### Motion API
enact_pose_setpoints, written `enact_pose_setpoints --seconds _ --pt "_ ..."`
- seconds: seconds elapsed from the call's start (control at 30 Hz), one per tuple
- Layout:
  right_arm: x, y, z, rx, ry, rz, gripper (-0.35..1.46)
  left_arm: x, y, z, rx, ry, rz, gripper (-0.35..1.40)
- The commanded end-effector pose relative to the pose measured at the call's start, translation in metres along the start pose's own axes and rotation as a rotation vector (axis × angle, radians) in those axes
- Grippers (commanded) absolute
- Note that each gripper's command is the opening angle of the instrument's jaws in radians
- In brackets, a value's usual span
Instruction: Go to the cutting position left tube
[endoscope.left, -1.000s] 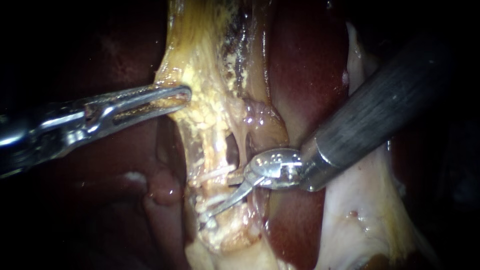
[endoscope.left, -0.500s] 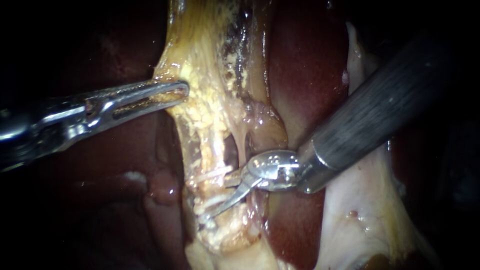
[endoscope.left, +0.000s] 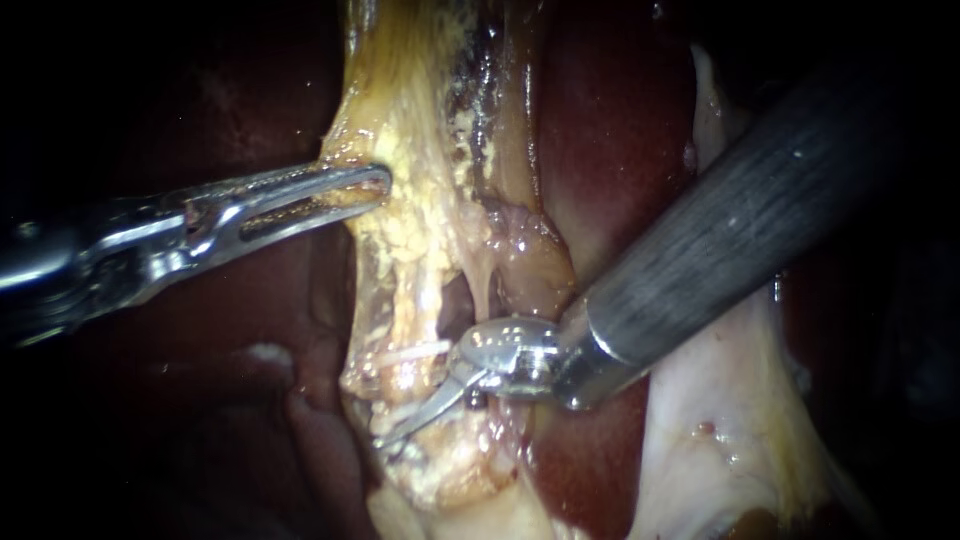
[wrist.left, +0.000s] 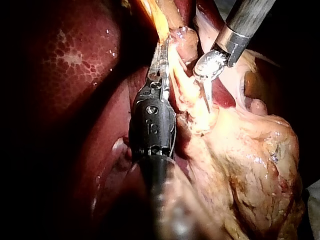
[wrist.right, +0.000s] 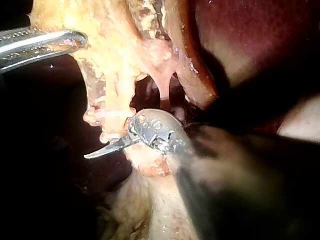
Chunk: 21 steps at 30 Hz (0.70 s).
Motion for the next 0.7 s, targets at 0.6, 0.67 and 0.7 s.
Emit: enact_pose_setpoints --seconds 0.6,0.67,0.7 --pt "-0.0002 0.0003 -0.0005 0.003 0.001 0.055 1.14 0.0000 0.0000 0.0000 -0.001 0.000 0.000 -0.35" --pt "-0.0002 0.0004 -0.0006 0.003 0.001 0.055 1.14 0.0000 0.0000 0.0000 -0.001 0.000 0.000 -0.35" --pt "-0.0003 0.0004 -0.0006 0.003 0.001 0.055 1.14 0.0000 0.0000 0.0001 -0.001 0.000 0.000 -0.35"
